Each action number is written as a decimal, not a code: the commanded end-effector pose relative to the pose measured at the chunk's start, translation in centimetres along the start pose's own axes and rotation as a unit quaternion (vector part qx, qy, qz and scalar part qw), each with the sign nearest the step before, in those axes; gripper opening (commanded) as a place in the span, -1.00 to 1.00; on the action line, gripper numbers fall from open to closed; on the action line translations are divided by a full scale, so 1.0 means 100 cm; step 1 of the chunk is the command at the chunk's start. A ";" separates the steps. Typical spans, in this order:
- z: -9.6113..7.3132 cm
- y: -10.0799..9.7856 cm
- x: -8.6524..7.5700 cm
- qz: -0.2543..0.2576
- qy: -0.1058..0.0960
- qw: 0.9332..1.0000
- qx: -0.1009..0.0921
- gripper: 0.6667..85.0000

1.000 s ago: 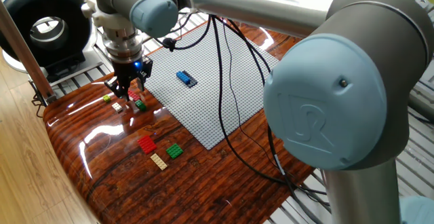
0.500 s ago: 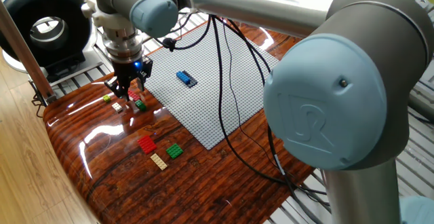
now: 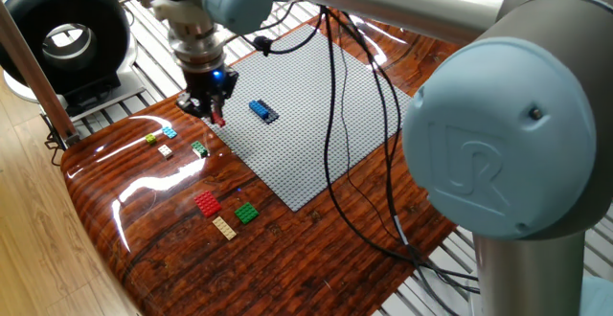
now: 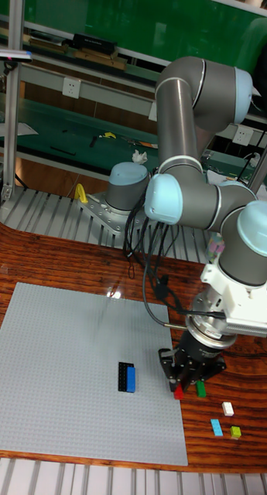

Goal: Build with small Lego blocks

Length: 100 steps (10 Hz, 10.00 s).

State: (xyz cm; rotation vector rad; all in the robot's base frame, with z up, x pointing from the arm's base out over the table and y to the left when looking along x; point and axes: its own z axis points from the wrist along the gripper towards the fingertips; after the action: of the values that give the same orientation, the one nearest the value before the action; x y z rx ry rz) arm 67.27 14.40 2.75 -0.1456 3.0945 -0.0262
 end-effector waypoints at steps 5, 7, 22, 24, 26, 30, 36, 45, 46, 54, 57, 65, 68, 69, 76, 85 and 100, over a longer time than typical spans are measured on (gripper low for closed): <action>0.004 -0.018 0.008 0.061 0.005 0.998 0.011 -0.99; 0.003 -0.022 0.010 0.055 0.010 0.998 0.020 -0.99; 0.000 -0.053 0.012 0.051 -0.003 0.999 -0.004 -0.99; 0.002 -0.062 0.021 0.026 0.002 1.000 -0.017 -0.99; 0.002 -0.076 0.025 0.003 0.003 1.000 -0.020 -0.99; 0.000 -0.083 0.026 0.028 0.004 0.999 -0.015 -0.99; 0.000 -0.085 0.023 0.054 0.000 0.998 -0.009 -0.99; 0.006 -0.084 0.028 0.051 0.011 0.998 -0.020 -0.99; 0.002 -0.087 0.030 0.048 0.018 0.998 -0.019 -0.99; -0.001 -0.083 0.023 0.030 0.016 0.999 -0.018 -0.99; 0.002 -0.083 0.019 0.022 0.010 1.000 -0.019 -0.99; 0.000 -0.081 0.014 0.026 -0.007 0.999 -0.027 -0.99; -0.001 -0.082 0.017 0.025 -0.008 0.999 -0.032 -0.99; 0.000 -0.081 0.017 0.032 -0.008 0.999 -0.037 -0.99; 0.005 -0.091 0.015 0.057 -0.010 0.998 -0.037 -0.99; 0.006 -0.086 0.023 0.058 -0.008 0.998 -0.028 -0.99; 0.008 -0.084 0.020 0.040 -0.011 0.999 -0.034 -0.99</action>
State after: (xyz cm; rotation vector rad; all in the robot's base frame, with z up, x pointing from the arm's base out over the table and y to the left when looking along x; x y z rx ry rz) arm 65.93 5.74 1.97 -0.0236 3.0809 0.0687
